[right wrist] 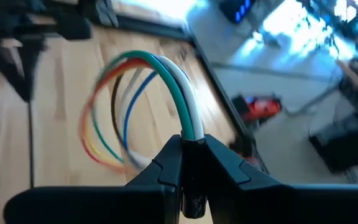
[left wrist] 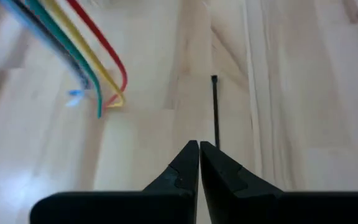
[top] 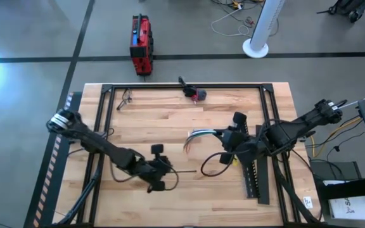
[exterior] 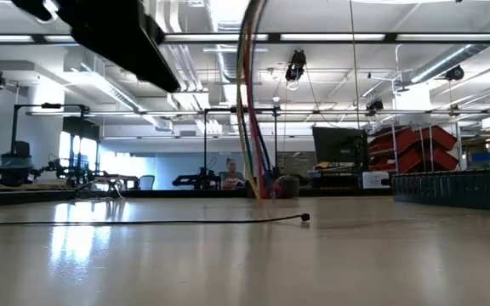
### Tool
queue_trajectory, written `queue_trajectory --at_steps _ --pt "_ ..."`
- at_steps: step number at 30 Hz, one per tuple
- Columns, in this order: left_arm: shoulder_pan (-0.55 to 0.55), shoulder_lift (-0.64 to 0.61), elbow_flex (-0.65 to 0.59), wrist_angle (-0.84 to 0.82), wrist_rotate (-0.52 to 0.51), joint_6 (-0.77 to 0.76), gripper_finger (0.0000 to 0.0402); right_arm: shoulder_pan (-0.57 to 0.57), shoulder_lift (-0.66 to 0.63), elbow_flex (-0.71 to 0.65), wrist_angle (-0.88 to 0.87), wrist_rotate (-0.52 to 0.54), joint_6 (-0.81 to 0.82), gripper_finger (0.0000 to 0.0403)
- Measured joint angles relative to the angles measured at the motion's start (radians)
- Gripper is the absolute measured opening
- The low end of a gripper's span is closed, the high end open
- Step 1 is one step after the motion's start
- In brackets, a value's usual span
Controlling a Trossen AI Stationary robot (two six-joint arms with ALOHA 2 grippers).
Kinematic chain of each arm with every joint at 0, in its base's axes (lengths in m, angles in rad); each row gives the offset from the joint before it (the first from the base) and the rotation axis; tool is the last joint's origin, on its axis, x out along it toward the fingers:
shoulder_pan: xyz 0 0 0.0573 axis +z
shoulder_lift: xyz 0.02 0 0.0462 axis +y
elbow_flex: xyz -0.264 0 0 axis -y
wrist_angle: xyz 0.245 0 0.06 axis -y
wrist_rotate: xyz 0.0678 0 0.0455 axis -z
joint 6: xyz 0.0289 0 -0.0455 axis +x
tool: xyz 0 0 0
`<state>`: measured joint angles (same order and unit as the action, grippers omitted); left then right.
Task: Ziptie cables
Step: Close the cables together using a zip tie
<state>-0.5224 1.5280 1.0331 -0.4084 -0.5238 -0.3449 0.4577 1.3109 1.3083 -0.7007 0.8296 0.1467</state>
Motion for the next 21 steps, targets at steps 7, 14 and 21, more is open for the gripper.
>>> queue_trajectory --at_steps 7,14,21 --pt "-0.084 -0.225 -0.079 -0.067 -0.197 -0.044 0.0 0.0 0.0 0.012 0.28 -0.206 -0.208 0.0028" --pt "-0.089 -0.355 -0.219 0.054 -0.316 -0.044 0.0 0.001 0.029 0.014 0.523 -0.484 -0.253 0.0028" --pt "-0.08 -0.323 -0.386 0.551 -0.294 0.139 0.0 0.001 0.142 0.037 0.578 -0.551 -0.247 0.0028"
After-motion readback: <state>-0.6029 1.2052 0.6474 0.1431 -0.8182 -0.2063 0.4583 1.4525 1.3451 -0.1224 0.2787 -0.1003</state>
